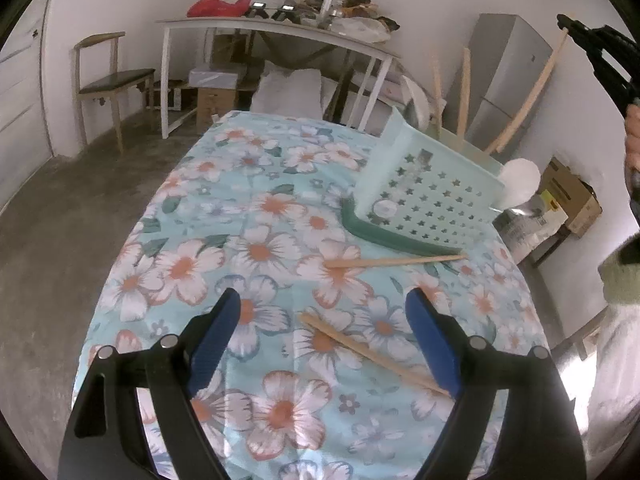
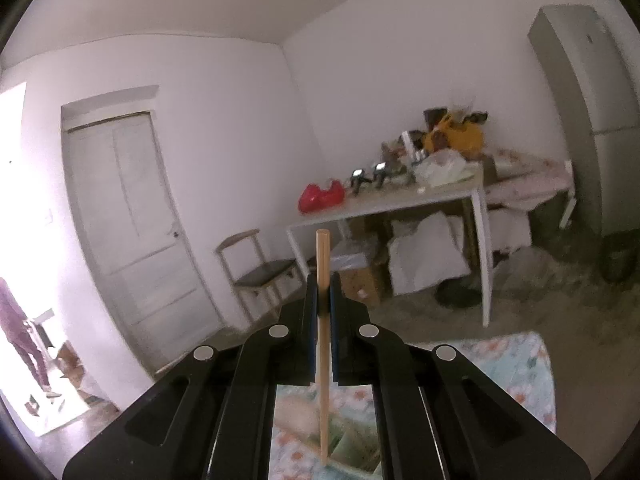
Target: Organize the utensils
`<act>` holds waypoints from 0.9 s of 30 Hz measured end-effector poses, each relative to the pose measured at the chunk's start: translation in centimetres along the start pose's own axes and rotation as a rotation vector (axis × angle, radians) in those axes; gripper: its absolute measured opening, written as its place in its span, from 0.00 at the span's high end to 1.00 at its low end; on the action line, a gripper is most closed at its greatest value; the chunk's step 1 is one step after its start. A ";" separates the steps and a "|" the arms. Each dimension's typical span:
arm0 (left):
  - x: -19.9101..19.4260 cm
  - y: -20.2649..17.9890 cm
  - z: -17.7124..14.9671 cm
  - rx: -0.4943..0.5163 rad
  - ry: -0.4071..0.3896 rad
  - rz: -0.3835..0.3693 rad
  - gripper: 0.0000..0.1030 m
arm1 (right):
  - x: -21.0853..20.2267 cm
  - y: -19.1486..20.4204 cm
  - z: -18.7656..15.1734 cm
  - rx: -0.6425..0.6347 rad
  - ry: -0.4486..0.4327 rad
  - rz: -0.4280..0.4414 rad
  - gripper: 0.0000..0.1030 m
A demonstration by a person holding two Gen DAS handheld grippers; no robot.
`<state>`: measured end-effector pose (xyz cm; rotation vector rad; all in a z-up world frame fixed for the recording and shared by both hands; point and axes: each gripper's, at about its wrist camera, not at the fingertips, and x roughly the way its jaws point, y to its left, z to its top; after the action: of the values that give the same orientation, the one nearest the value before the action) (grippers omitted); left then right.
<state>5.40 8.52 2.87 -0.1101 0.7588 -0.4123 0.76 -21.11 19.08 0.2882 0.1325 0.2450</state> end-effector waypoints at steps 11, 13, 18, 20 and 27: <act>-0.2 1.9 -0.1 -0.045 -0.006 0.012 0.20 | 3.8 -0.9 -2.6 -0.085 -0.011 -0.125 0.96; -0.2 1.9 -0.2 -0.044 -0.006 0.011 0.20 | 4.9 -1.2 -3.9 -0.088 0.029 -0.126 0.96; -0.2 1.9 -0.2 -0.044 -0.003 0.009 0.20 | 5.9 -1.3 -5.1 -0.118 0.098 -0.156 0.75; -0.1 1.8 -0.2 -0.040 -0.002 0.009 0.20 | 5.2 -1.2 -4.7 -0.116 0.075 -0.157 0.57; 0.2 1.1 0.0 -0.026 0.002 0.002 0.20 | -1.1 -1.0 -2.2 -0.091 -0.081 -0.142 0.44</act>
<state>5.86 9.45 2.44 -0.1333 0.7666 -0.4009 -0.43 -21.73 16.80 0.1971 0.0612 0.0978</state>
